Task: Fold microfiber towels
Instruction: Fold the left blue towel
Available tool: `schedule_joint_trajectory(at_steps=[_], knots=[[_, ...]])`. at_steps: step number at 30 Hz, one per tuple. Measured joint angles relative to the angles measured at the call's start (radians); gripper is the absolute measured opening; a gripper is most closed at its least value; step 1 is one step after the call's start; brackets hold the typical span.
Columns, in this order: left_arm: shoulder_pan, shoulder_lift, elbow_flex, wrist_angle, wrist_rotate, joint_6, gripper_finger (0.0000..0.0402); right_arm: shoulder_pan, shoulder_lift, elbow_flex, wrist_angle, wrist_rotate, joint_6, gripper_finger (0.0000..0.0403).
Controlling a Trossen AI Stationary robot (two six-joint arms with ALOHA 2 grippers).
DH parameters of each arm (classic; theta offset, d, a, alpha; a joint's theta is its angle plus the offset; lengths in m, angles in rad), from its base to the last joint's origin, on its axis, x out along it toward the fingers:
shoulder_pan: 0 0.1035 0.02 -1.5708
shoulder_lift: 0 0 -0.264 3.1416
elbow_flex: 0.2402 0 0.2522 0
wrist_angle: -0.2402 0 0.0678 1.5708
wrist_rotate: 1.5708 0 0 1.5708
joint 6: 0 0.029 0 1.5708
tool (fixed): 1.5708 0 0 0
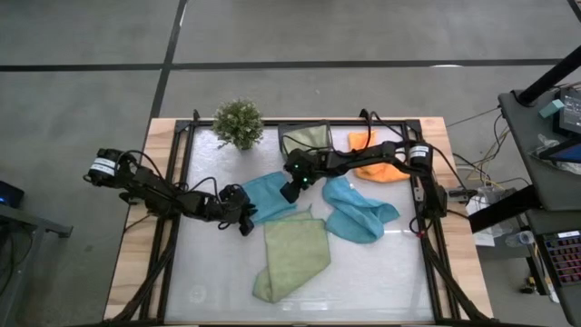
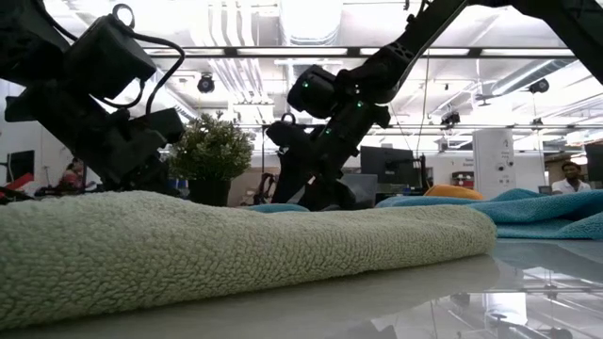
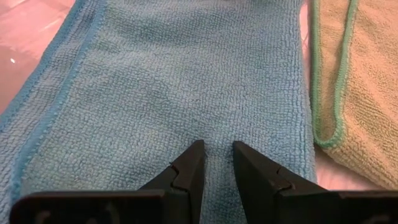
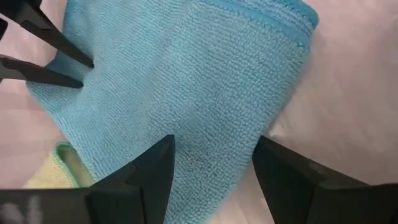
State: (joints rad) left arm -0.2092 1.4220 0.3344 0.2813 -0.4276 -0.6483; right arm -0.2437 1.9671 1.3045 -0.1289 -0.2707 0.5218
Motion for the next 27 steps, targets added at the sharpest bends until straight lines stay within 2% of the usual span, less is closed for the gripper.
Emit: schedule_joint_trajectory(at_steps=[11,14,27], knots=[[0.000,0.001,0.000,0.005,-0.015,0.001,0.0073,0.003,-0.030,0.000,-0.011,0.008,-0.008,0.0203],[0.000,0.001,0.000,0.007,-0.024,0.001,0.0073,0.017,-0.029,0.000,-0.004,0.017,-0.009,0.0191],[0.000,0.001,0.016,0.024,-0.025,0.001,0.0073,0.041,-0.028,0.000,0.007,0.043,-0.088,0.0032]])
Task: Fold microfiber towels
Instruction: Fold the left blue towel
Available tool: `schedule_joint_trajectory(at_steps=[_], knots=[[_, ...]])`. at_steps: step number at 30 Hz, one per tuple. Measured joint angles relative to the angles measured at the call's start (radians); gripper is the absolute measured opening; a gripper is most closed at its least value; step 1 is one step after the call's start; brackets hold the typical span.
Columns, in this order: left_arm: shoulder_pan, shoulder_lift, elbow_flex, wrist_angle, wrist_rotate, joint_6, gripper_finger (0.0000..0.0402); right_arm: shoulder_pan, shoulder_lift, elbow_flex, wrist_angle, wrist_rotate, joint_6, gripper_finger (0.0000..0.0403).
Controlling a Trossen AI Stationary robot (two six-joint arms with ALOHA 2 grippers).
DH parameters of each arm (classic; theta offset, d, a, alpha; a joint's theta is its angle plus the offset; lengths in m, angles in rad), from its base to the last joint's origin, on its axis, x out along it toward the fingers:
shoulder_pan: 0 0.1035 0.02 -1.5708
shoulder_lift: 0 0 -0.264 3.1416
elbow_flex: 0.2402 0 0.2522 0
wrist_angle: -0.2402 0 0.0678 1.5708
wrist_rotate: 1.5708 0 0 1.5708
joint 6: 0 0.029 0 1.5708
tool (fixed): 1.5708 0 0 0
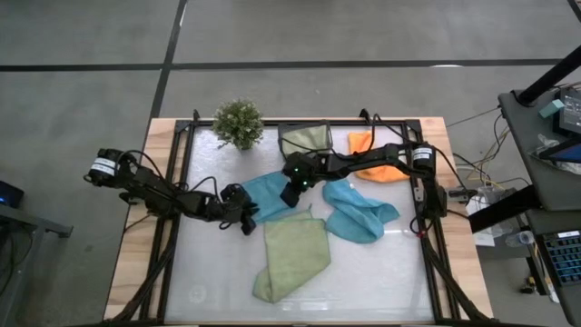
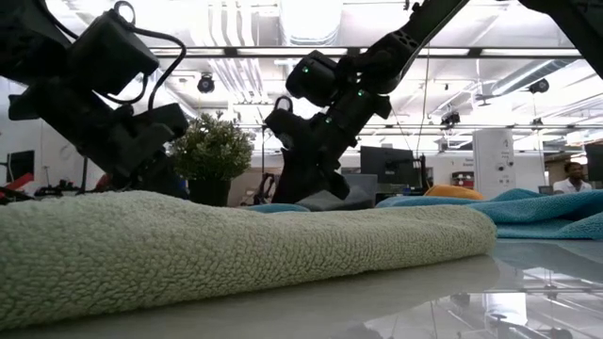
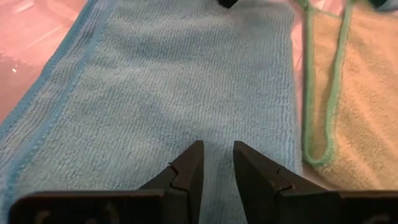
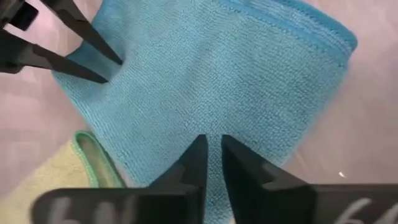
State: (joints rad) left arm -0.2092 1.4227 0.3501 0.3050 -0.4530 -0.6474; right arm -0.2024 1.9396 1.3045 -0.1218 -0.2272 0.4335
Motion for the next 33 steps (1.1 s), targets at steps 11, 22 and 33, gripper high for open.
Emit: schedule_joint_trajectory(at_steps=[11,22,33], knots=[[0.000,-0.047,0.025,-0.010,0.079,0.002,0.0073,0.006,-0.064,0.012,-0.035,-0.003,-0.067,0.0009],[0.000,-0.102,-0.011,-0.158,0.050,-0.028,0.0073,0.001,-0.072,0.017,-0.206,0.018,0.013,0.0030],[-0.002,-0.038,-0.012,-0.141,0.024,-0.046,0.0073,-0.017,-0.072,-0.034,-0.112,0.046,0.083,0.0159]])
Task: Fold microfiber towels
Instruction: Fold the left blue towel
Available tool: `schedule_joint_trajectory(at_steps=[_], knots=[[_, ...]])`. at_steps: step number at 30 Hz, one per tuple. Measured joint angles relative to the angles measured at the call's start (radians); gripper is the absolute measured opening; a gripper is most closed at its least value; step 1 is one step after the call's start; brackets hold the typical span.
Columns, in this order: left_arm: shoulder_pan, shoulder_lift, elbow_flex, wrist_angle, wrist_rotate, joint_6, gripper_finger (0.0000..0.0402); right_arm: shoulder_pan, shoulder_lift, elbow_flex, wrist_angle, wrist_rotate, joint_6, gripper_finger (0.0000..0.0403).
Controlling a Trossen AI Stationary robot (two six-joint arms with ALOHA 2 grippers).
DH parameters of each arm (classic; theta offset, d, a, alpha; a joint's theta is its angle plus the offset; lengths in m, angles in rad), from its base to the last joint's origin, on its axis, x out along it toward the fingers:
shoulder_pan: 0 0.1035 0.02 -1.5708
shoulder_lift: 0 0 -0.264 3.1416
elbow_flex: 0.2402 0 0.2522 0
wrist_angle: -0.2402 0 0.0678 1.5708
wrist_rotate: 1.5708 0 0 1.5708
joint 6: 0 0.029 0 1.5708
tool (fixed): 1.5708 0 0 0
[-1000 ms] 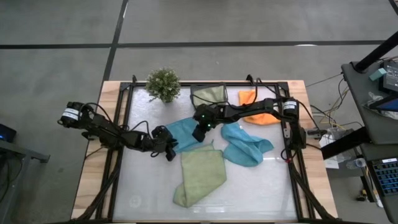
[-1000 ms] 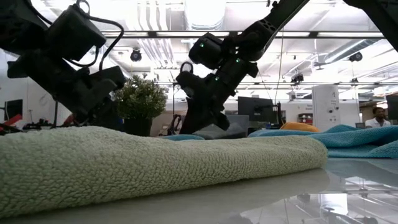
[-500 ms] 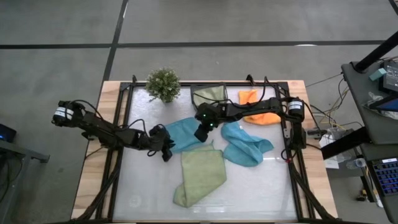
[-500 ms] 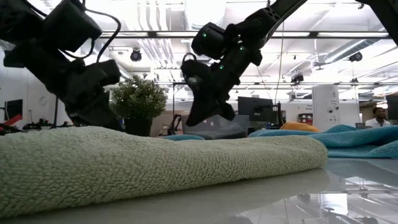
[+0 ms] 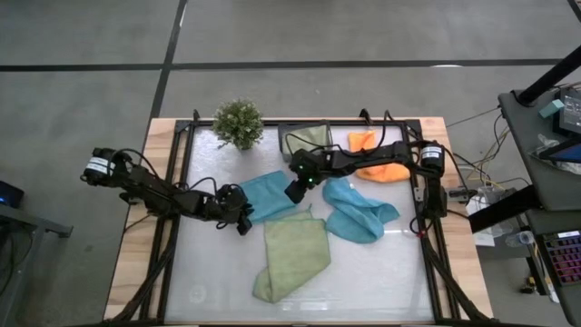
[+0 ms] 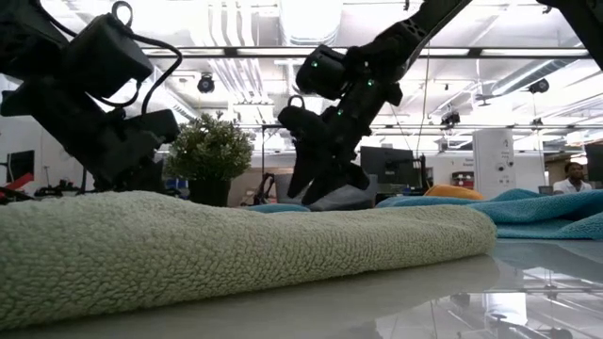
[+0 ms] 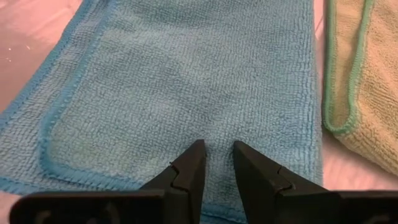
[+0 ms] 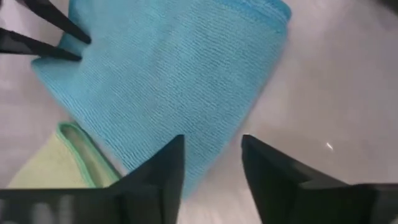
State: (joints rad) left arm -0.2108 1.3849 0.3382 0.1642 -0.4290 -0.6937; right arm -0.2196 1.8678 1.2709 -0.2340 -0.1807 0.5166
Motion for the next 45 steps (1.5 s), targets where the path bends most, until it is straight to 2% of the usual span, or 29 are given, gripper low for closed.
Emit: schedule_joint_trajectory(at_steps=[8,14,22,31,36,40,45], knots=[[0.000,-0.003,-0.001,0.002,0.000,0.001,0.0073,0.001,0.001,-0.077,0.115,0.022,0.088,0.0252],[0.001,-0.002,-0.003,0.015,-0.017,0.002,0.0073,0.005,0.002,-0.094,0.150,0.077,0.093,0.0285],[0.001,-0.002,-0.003,0.018,-0.023,0.002,0.0073,0.021,0.002,-0.148,0.293,0.077,0.121,0.0286],[0.001,-0.001,-0.004,0.024,-0.030,0.005,0.0073,0.042,0.002,-0.166,0.352,0.079,0.138,0.0281],[0.001,0.000,-0.004,0.031,-0.034,0.019,0.0073,0.049,0.014,-0.166,0.369,0.131,0.123,0.0279],[0.001,0.000,-0.004,0.033,-0.035,0.024,0.0073,0.059,0.049,-0.156,0.389,0.131,0.128,0.0280],[0.001,0.001,-0.004,0.035,-0.037,0.026,0.0073,0.065,0.067,-0.116,0.389,0.081,0.115,0.0275]])
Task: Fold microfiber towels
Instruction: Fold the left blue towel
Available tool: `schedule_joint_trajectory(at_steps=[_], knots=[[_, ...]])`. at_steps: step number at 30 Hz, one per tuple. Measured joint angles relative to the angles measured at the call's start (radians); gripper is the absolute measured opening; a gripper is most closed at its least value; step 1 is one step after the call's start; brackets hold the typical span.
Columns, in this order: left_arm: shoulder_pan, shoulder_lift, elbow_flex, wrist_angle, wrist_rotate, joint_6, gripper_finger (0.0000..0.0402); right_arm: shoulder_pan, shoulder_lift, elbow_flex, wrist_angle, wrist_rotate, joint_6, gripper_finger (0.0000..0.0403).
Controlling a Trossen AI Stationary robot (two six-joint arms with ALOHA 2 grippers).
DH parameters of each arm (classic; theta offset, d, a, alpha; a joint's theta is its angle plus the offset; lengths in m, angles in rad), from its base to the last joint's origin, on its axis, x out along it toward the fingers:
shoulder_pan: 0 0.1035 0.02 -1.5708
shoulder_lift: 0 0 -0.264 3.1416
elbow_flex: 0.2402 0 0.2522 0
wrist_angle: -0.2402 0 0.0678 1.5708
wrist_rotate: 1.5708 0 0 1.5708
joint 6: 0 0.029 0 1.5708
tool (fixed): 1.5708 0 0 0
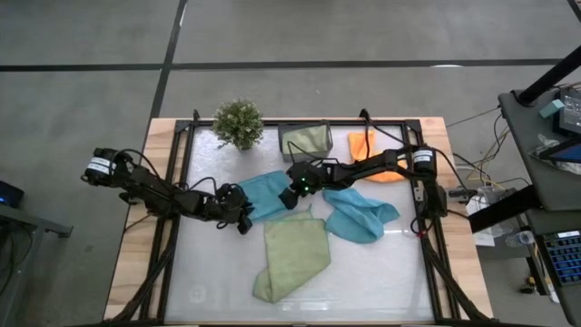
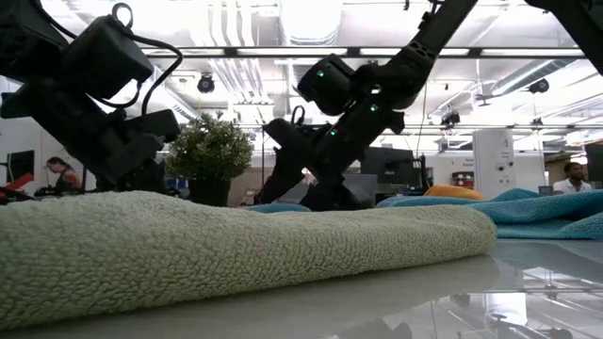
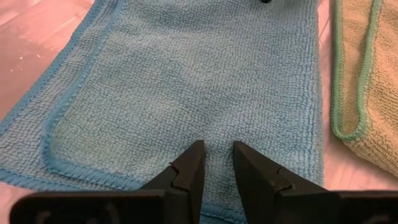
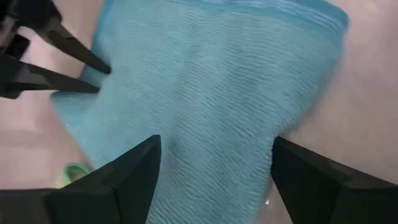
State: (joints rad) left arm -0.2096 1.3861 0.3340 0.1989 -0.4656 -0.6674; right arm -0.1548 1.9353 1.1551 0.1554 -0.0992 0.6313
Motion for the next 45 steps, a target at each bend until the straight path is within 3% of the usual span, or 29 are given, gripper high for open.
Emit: schedule_joint_trajectory(at_steps=[7,17,23,34,40,45], knots=[[0.000,0.000,0.000,0.001,-0.001,0.019,0.0073,0.005,0.000,0.031,0.003,-0.006,-0.021,0.0219],[0.000,-0.001,0.002,0.001,-0.005,0.024,0.0073,0.004,0.000,0.025,0.008,-0.004,-0.053,0.0093],[0.000,-0.036,0.012,-0.008,-0.005,0.102,0.0073,-0.004,-0.011,0.027,-0.018,-0.002,-0.113,0.0017],[0.000,-0.178,-0.005,-0.132,0.026,0.154,0.0073,-0.015,-0.057,0.222,-0.514,0.124,-0.257,0.0009],[0.000,-0.118,-0.006,-0.070,-0.040,0.159,0.0073,-0.016,-0.055,0.310,-0.597,0.203,-0.291,0.0009],[0.000,-0.025,-0.006,0.032,-0.049,0.161,0.0073,-0.012,-0.045,0.355,-0.613,0.205,-0.275,0.0009]])
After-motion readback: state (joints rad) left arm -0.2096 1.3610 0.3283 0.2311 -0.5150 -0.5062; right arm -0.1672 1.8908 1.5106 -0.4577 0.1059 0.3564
